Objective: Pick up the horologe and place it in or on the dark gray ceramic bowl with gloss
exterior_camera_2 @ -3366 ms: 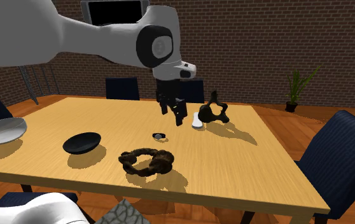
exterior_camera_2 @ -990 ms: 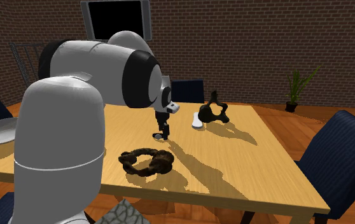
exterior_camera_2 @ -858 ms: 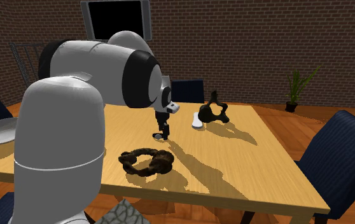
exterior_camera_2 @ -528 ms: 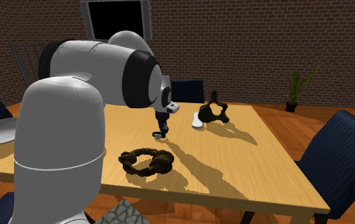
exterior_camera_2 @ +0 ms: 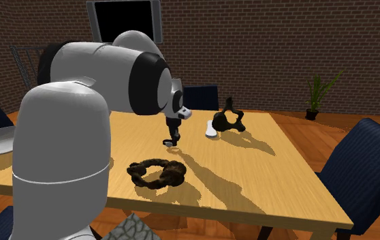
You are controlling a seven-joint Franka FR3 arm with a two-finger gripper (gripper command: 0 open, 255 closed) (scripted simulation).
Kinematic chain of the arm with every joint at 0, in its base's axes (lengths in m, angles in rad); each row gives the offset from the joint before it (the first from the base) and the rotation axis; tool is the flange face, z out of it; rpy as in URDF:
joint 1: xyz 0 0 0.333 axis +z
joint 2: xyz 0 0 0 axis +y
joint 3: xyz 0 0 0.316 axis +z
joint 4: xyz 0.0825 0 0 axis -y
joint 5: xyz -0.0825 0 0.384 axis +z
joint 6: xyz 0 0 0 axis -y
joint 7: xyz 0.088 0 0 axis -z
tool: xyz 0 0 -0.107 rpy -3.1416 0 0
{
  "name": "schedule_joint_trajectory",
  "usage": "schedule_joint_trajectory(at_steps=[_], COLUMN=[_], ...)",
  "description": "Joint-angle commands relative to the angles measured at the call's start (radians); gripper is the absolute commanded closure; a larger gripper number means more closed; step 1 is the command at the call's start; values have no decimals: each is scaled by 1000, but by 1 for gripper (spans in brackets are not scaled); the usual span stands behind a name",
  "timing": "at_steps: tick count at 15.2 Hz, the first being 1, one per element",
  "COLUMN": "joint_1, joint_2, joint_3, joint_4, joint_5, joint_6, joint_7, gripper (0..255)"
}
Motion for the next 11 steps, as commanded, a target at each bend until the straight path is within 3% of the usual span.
schedule_joint_trajectory(at_steps=[1, 11], joint_1=[-5, -13], joint_2=[-16, -75], joint_3=[3, 14], joint_4=[8, 73], joint_5=[10, 44], joint_6=[-23, -141], joint_7=[-8, -29], gripper=[255, 255])
